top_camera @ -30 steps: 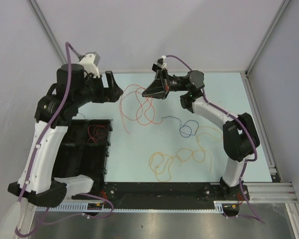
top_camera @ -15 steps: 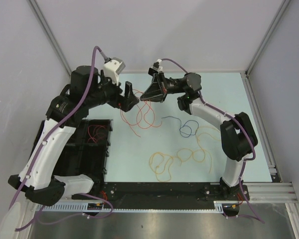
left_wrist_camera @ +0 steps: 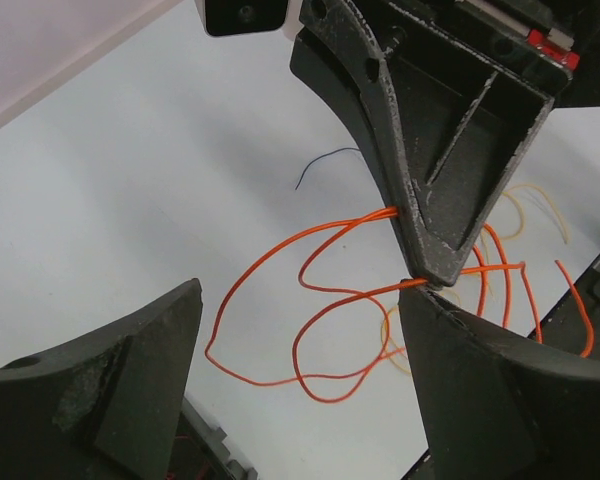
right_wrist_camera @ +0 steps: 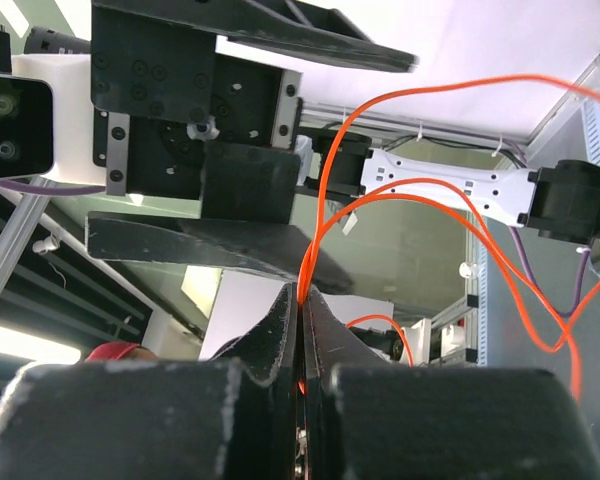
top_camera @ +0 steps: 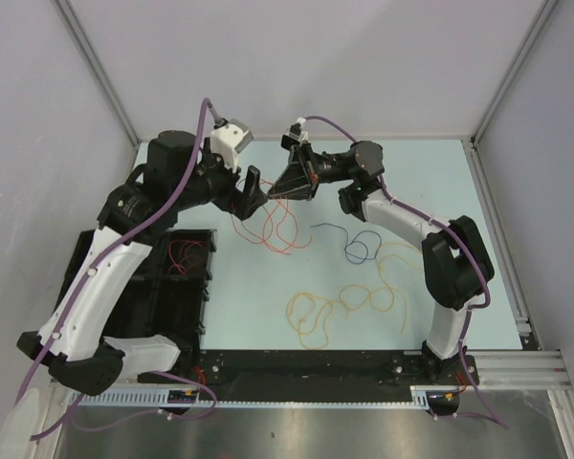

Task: Untangle the cables

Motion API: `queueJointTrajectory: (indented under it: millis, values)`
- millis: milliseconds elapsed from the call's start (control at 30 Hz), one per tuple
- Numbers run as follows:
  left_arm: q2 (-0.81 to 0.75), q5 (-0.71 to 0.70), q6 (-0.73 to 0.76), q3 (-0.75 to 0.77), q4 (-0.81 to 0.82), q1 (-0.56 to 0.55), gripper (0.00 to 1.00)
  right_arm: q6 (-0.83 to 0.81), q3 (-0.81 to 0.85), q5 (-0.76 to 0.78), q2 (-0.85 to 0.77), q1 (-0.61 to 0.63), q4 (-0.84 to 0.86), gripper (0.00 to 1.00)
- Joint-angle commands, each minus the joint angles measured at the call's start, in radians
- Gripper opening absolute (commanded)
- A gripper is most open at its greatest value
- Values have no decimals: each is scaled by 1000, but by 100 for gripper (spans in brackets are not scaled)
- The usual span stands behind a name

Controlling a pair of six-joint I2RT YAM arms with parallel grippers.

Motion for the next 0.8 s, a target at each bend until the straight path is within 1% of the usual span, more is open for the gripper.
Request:
queueJointTrajectory:
  millis: [0,167,233,367,433,500,533,567,667,767]
  values:
    - [-5,4,38,-18,52,-6,80,-12,9,-14,-7,30,25,0]
    - [-12,36,42,-35,71,-8,74,-7,9,-15,-10,32,30,0]
    - [-16,49,43,-43,78,-8,68,-7,9,-17,-10,35,30,0]
    - [-19,76,37,-43,84,-8,49,-4,8,-20,-13,38,39,0]
    - [-25,95,34,-44,88,-8,44,-3,8,-20,-12,38,39,0]
    - [-31,109,32,-50,93,-8,29,-1,9,-20,-10,38,44,0]
    - [-37,113,32,-54,94,-8,19,2,8,-20,-8,38,45,0]
    - [-40,115,25,-58,99,-6,0,6,9,-18,-8,38,50,0]
    - [-62,127,5,-78,125,-8,0,17,9,-14,-2,38,56,0]
    - [-75,109,-15,-96,148,-8,0,20,8,-11,4,38,58,0]
